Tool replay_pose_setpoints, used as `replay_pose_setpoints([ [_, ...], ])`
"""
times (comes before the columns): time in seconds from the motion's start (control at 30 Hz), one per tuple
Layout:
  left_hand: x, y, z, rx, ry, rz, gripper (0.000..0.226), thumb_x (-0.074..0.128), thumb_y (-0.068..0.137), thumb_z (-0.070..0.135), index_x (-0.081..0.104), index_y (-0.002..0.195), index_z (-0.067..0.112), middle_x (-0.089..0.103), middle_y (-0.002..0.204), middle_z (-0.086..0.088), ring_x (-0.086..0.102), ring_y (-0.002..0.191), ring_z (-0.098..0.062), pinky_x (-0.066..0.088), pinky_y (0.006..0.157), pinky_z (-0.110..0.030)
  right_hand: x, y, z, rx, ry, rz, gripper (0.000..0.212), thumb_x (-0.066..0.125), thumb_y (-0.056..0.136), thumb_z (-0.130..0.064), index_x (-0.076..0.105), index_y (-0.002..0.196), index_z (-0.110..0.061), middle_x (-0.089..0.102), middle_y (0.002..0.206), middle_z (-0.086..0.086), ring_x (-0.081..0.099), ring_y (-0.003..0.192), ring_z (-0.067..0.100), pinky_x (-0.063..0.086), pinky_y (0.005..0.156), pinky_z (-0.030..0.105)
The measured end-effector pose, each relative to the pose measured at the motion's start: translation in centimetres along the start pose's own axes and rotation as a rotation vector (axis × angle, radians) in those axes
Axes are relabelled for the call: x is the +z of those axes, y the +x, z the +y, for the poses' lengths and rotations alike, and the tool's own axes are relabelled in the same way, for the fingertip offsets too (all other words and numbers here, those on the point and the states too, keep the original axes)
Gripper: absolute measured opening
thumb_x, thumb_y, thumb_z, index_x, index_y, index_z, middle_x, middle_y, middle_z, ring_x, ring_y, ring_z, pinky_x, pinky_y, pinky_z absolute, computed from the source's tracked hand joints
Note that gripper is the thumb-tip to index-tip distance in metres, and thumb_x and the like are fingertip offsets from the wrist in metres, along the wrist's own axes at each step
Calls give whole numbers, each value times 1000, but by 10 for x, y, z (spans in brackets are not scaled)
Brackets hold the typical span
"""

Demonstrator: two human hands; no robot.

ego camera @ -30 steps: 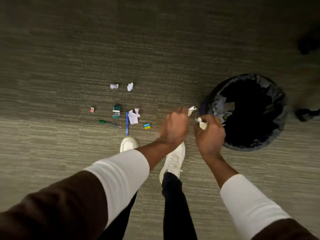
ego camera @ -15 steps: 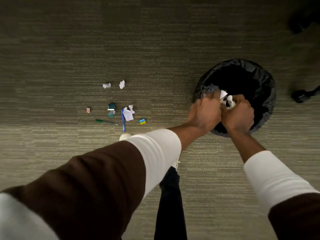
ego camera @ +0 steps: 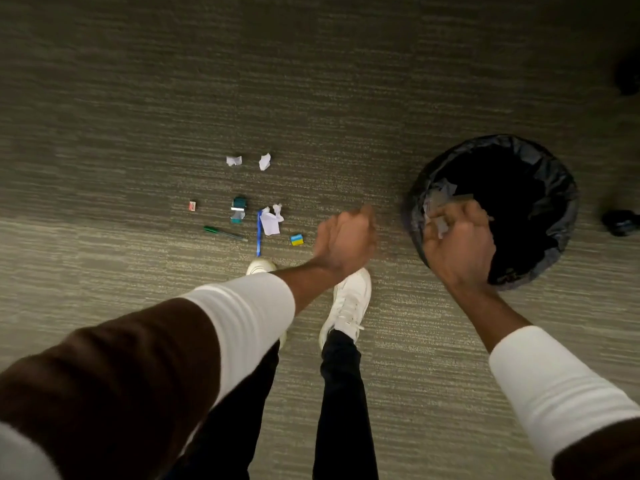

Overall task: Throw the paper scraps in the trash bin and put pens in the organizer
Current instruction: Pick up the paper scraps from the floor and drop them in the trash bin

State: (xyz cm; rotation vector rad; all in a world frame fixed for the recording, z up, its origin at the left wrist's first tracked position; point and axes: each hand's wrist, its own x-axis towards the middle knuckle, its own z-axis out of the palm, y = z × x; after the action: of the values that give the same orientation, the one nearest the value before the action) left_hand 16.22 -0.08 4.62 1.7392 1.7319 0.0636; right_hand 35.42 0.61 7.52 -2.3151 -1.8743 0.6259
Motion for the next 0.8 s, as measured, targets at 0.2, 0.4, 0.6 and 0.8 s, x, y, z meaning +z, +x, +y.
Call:
replay_pose_setpoints([
  [0.2, -5, -15, -115, -98, 132, -129, 13, 59, 90, 19, 65, 101, 17, 73, 100, -11, 73, 88, -35, 43, 62, -34, 55, -13, -61, -284, 75, -281, 11, 70, 90, -18, 72, 101, -19, 65, 105, 1, 65, 99, 23, 58, 74, 35],
  [0.4, 2, -10, -186, -101, 331, -271, 36, 59, 95, 23, 61, 127, 6, 55, 146, -24, 58, 131, -43, 58, 89, -51, 132, -17, -98, -412, -36, -514, 13, 67, 87, -16, 72, 99, -17, 68, 104, 5, 67, 95, 28, 56, 75, 35],
  [0.6, 39, 26, -243, -7, 382, -293, 63, 64, 93, 13, 41, 151, 6, 45, 153, -16, 40, 146, -33, 54, 104, -52, 224, -2, -104, -497, -131, -611, 13, 64, 88, -18, 71, 99, -19, 69, 103, 8, 67, 96, 31, 59, 81, 40],
  [0.8, 95, 60, -309, 172, 559, -310, 74, 61, 93, -1, 31, 159, 15, 10, 174, -18, 15, 161, -39, 53, 104, -54, 324, 12, -93, -549, -249, -658, 33, 73, 86, -28, 64, 117, -18, 63, 114, 11, 64, 108, 34, 58, 82, 41],
])
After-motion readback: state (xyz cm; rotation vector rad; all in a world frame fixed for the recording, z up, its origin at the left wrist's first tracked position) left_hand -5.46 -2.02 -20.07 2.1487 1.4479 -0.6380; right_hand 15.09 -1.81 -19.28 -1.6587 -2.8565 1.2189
